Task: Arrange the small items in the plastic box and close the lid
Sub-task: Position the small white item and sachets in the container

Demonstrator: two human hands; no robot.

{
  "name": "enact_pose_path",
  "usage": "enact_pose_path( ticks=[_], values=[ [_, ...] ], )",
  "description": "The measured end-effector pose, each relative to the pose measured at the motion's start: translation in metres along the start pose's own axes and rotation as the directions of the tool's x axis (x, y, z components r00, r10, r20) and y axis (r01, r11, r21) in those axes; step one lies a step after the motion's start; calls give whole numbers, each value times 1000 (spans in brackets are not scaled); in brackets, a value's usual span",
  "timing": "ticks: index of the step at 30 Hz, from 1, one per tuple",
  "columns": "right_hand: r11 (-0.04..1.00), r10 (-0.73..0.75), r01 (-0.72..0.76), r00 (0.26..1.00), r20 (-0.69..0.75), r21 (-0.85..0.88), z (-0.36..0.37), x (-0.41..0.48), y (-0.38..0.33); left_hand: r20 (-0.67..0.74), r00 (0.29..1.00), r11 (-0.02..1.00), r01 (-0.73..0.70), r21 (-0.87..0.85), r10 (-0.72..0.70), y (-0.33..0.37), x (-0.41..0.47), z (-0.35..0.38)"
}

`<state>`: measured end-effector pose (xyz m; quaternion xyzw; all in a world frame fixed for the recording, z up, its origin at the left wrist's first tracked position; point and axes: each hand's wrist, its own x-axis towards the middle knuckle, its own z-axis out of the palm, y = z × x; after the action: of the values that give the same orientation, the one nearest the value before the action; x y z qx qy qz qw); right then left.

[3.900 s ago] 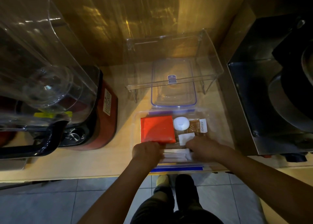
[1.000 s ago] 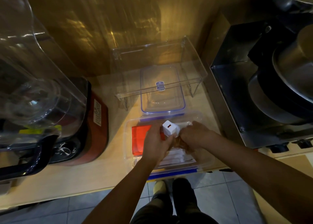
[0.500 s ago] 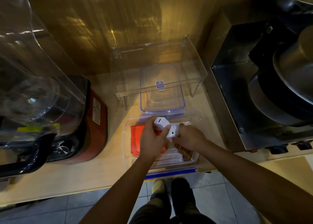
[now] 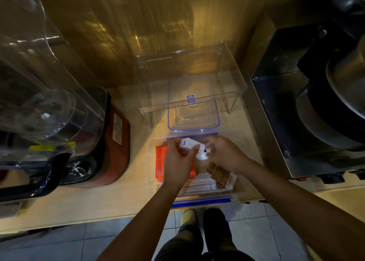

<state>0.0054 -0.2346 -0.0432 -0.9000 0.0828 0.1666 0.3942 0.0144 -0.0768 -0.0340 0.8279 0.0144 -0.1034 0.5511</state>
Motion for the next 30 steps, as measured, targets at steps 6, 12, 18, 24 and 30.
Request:
enact_pose_path(
  ticks=[6,12,18,24,30],
  values=[
    [967,-96,92,995,7,239,-18,-17,-10,59,976,952,217,-217,-209,12,1,5],
    [961,18,-68,982,187,268,-33,-23,-7,231,972,998,31,57,-44,13,-3,1],
    [951,139,-233,909,392,203,-35,-15,-15,522,815,509,-569,645,250,-5,0,2],
    [991,129,-130,926,355,-20,-27,-12,-12,567,785,433,-614,660,249,-14,-2,16],
    [986,166,-148,921,352,-76,-22,-12,-11,588,782,433,-612,662,206,-15,2,20]
  ],
)
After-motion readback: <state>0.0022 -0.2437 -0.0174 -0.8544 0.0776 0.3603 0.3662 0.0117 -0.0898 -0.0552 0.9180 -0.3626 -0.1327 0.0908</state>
